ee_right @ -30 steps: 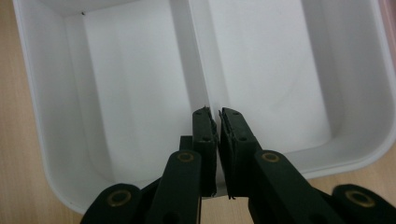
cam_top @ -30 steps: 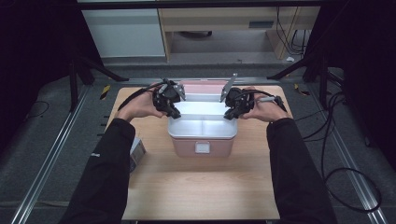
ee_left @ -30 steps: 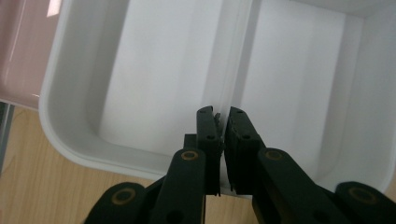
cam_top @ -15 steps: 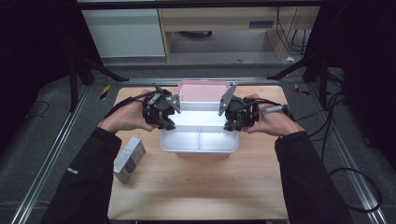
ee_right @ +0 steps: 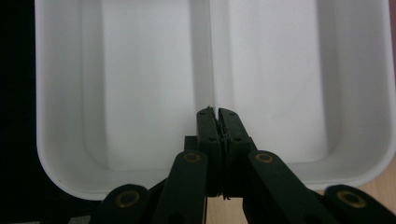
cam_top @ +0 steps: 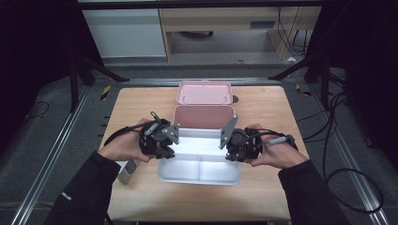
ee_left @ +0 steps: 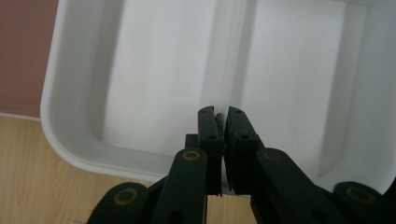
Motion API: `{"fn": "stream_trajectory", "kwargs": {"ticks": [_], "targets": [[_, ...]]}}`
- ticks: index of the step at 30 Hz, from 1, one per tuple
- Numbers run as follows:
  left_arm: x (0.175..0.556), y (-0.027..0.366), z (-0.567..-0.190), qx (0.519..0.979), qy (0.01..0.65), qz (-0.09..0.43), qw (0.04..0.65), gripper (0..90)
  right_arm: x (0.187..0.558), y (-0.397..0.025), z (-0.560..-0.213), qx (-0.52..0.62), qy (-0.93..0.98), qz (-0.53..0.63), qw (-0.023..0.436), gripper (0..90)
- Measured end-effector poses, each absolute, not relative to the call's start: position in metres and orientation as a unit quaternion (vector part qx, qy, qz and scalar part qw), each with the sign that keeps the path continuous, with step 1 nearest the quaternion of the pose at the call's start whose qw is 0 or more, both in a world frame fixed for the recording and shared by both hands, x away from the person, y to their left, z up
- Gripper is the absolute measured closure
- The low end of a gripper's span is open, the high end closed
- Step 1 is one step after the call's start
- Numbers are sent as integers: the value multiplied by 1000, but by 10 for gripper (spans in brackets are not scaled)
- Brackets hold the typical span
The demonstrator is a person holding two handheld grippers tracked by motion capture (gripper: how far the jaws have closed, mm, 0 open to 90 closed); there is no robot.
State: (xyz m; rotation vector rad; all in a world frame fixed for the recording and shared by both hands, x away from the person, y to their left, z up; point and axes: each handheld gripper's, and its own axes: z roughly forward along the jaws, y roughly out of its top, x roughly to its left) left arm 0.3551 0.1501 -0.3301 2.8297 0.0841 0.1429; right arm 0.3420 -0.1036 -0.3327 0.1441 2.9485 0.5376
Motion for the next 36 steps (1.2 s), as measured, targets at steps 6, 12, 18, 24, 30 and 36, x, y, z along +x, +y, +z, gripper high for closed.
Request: {"fn": "stream_trajectory", "kwargs": {"ticks": [6,12,18,24,30,36], "targets": [[339,152,-354,987,33,36,152,862,324,-102,-357,45,982,177,57,889],[325,154,-384,988,40,28,147,860,317,-100,-383,44,982,181,41,889],[322,157,-408,986,52,20,154,856,314,-100,-407,47,980,189,32,885],[329,155,-432,986,62,12,157,853,318,-102,-431,59,980,189,27,878],[338,150,-454,986,72,3,151,851,327,-108,-458,80,977,197,23,865],[342,146,-468,988,71,2,139,852,332,-111,-469,95,975,198,19,856]]}}
